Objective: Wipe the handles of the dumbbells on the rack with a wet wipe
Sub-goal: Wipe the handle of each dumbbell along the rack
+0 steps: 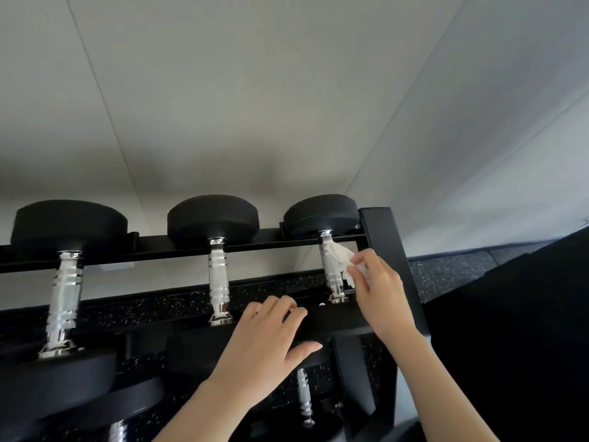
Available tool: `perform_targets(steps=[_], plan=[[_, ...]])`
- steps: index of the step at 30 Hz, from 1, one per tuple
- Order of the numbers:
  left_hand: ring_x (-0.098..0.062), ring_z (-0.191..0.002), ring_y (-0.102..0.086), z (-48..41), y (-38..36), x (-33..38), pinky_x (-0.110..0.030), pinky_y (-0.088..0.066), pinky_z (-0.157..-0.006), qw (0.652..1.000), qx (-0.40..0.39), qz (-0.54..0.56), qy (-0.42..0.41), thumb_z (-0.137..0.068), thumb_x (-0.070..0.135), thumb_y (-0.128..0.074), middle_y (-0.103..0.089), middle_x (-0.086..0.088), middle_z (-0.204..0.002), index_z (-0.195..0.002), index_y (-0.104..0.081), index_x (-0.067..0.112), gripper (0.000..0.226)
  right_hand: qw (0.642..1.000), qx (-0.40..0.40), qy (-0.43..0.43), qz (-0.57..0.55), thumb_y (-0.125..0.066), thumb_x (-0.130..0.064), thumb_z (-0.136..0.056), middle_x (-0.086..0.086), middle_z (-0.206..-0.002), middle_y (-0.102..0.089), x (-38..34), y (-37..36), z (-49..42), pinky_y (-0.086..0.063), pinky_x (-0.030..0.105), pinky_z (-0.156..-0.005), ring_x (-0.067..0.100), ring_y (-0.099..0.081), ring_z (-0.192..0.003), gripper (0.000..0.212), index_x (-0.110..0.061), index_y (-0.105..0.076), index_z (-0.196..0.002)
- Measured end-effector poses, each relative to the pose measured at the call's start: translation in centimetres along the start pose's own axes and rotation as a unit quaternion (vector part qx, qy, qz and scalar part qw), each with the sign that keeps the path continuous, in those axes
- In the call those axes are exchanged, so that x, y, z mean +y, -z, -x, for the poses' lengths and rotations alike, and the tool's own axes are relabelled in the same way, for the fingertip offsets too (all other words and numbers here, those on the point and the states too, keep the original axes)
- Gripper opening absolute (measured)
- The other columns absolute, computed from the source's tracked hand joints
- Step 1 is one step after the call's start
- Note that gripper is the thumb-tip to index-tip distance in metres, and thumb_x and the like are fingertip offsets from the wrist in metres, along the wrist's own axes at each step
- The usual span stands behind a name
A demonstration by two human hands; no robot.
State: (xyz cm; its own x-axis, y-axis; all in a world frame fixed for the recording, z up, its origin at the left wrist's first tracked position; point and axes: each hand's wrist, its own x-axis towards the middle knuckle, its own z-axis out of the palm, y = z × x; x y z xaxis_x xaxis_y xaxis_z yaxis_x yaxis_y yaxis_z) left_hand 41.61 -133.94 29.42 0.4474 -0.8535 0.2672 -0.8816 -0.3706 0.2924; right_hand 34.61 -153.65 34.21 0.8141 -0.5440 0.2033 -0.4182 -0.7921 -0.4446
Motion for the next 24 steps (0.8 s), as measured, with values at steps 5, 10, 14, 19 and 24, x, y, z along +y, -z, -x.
perform_targets(steps=[5,10,14,19,24], plan=[[-0.014,-0.091,-0.061,-3.7,-2.3,3.7,-0.031,-0.053,-0.072,0.999,-0.007,-0.014,0.041,-0.091,0.061,-0.029,-0.061,0.007,-0.104,-0.110,-0.064,0.022,0.056,0.998,-0.032,0.044,-0.007,-0.051,-0.019,-0.095,0.000,-0.093,-0.060,4.9,0.4,-2.7,-0.048,0.032,-0.059,0.016,-0.056,-0.070,0.007,-0.015,-0.052,-0.099],[-0.013,-0.092,-0.061,-6.2,-4.3,6.4,-0.030,-0.053,-0.073,0.996,-0.021,-0.019,0.084,-0.097,0.063,-0.014,-0.060,0.008,-0.105,-0.112,-0.062,0.021,0.066,0.991,-0.073,0.108,-0.032,-0.051,-0.018,-0.094,0.002,-0.093,-0.060,7.8,-0.5,-5.8,-0.050,0.038,-0.063,0.020,-0.057,-0.075,0.008,-0.015,-0.052,-0.101],[-0.011,-0.095,-0.059,-6.3,-5.3,7.5,-0.028,-0.042,-0.083,0.992,-0.027,-0.033,0.115,-0.093,0.063,-0.028,-0.059,0.009,-0.107,-0.113,-0.062,0.022,0.057,0.983,-0.084,0.156,-0.051,-0.049,-0.019,-0.095,0.004,-0.095,-0.059,8.0,-1.9,-8.1,-0.051,0.038,-0.062,0.021,-0.057,-0.077,0.011,-0.014,-0.052,-0.105],[-0.012,-0.098,-0.059,-5.7,-6.1,8.2,-0.032,-0.035,-0.087,0.988,-0.026,-0.041,0.145,-0.097,0.062,-0.024,-0.060,0.008,-0.109,-0.119,-0.063,0.020,0.062,0.979,-0.071,0.188,-0.046,-0.049,-0.021,-0.095,0.004,-0.094,-0.058,7.7,-4.2,-9.8,-0.049,0.032,-0.060,0.019,-0.055,-0.081,0.015,-0.014,-0.054,-0.108],[-0.014,-0.101,-0.058,-5.4,-6.8,8.7,-0.032,-0.035,-0.092,0.985,-0.025,-0.045,0.166,-0.098,0.061,-0.022,-0.061,0.006,-0.111,-0.123,-0.062,0.019,0.063,0.984,0.005,0.174,-0.048,-0.060,-0.014,-0.089,0.006,-0.093,-0.060,8.3,-6.2,-9.7,-0.050,0.036,-0.063,0.024,-0.054,-0.084,0.013,-0.013,-0.065,-0.101]])
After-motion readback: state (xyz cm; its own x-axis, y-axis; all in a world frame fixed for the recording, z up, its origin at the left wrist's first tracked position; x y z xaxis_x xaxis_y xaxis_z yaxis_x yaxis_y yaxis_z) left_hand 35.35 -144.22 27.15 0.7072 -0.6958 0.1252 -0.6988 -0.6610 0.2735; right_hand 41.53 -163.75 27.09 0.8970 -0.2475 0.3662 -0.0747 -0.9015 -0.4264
